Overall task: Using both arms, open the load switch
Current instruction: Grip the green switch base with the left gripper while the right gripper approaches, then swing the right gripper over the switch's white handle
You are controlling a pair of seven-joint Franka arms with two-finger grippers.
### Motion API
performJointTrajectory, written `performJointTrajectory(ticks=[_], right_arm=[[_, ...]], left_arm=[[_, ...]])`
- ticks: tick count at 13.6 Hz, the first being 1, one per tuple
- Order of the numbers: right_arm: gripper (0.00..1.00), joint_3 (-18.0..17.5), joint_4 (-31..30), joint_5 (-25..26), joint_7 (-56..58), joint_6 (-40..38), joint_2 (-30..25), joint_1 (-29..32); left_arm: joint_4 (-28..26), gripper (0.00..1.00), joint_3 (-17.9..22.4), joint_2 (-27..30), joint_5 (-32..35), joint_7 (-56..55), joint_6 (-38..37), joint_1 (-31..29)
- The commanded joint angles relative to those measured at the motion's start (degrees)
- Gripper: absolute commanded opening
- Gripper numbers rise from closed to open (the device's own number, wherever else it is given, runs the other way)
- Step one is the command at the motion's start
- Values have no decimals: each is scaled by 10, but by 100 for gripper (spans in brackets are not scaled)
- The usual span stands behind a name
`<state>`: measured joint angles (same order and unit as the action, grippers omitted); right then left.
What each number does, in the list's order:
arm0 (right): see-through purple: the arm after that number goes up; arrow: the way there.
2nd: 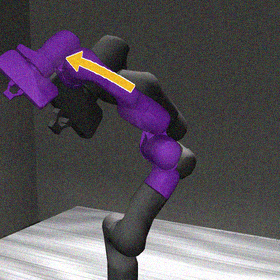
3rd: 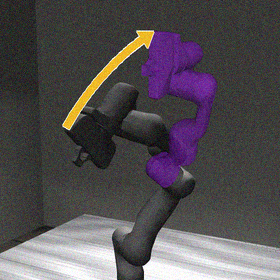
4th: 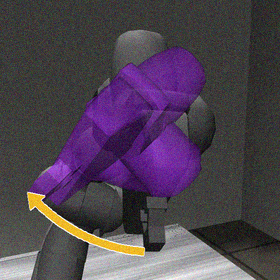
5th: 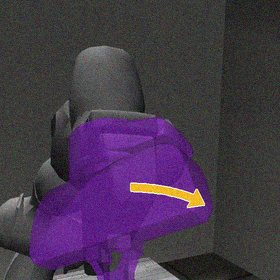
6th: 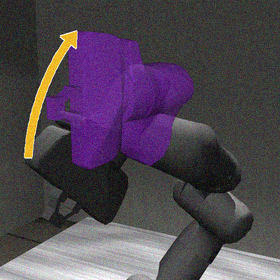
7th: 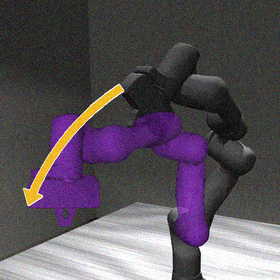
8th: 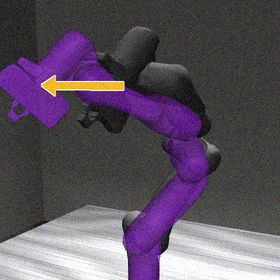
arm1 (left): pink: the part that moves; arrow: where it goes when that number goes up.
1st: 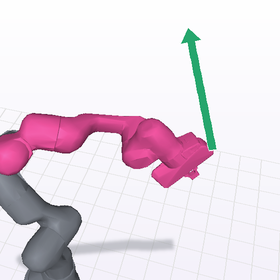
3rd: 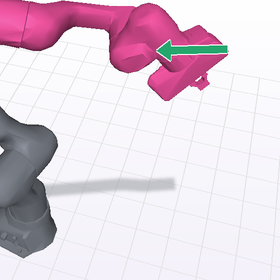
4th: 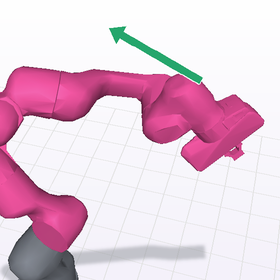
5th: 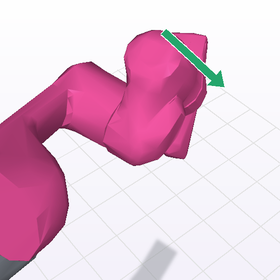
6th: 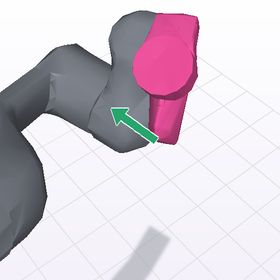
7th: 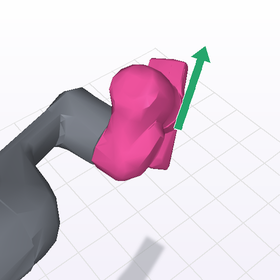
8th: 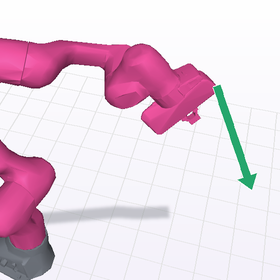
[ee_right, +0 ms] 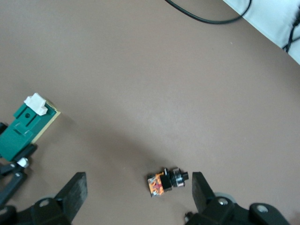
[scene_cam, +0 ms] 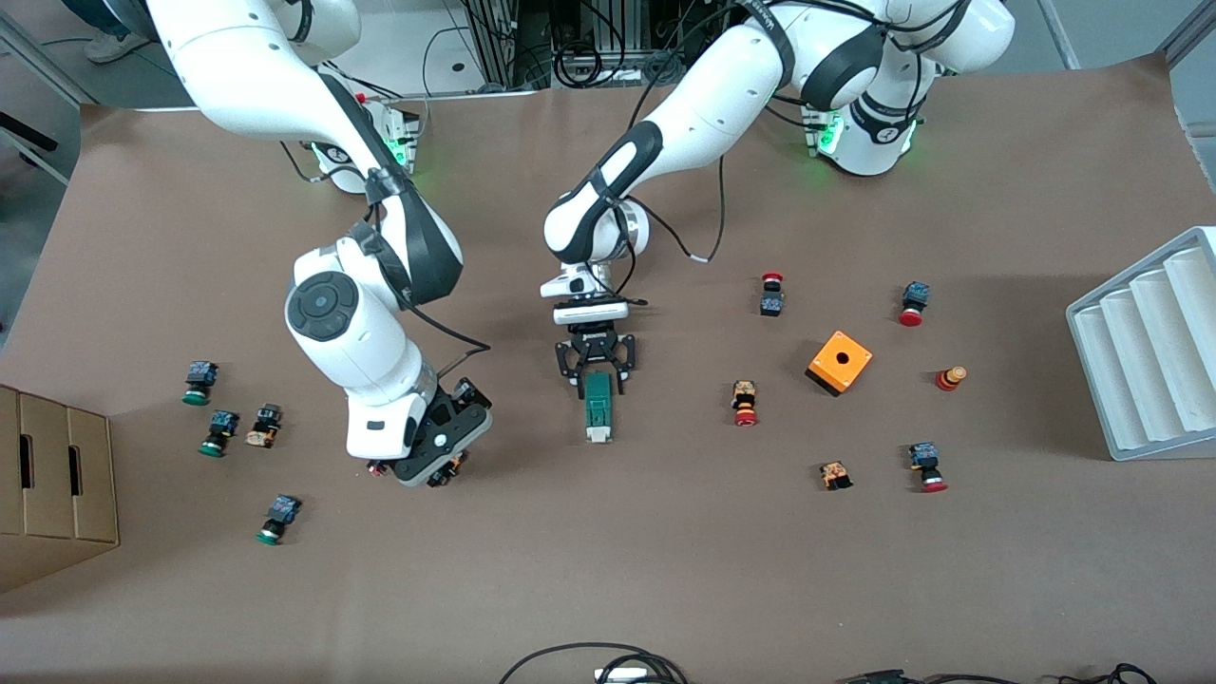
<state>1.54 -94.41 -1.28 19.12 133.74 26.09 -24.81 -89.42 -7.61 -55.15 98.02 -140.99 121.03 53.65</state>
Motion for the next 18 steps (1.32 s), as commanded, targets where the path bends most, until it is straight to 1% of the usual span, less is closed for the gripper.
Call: performJointTrajectory(ticks=[1, 2, 4, 8, 12, 13, 16, 18], right_arm=[[100, 4, 12, 37, 32, 33, 11, -14], [100, 4, 12, 49, 43, 35, 19, -14], [100, 4, 21, 51, 48, 35, 27, -20], [100, 6, 80, 51, 106, 32, 70, -38], [100, 11, 111, 51, 150, 26, 101, -72], [100, 19, 120, 52, 152, 27, 111, -84], [100, 62, 152, 51, 159, 27, 142, -135], [100, 87, 159, 51, 163, 29, 155, -162]], left_arm=[[12, 67, 3, -11, 7, -17, -5, 1], [12, 67, 3, -10, 9, -17, -5, 2], [13, 68, 3, -14, 6, -17, -4, 3], [14, 68, 3, -15, 8, -17, -2, 3], [17, 68, 2, -22, 21, -16, 0, 4], [18, 68, 2, -22, 21, -14, 1, 4], [23, 68, 2, -23, 22, -13, 1, 4], [25, 68, 2, -24, 21, -10, 3, 4]])
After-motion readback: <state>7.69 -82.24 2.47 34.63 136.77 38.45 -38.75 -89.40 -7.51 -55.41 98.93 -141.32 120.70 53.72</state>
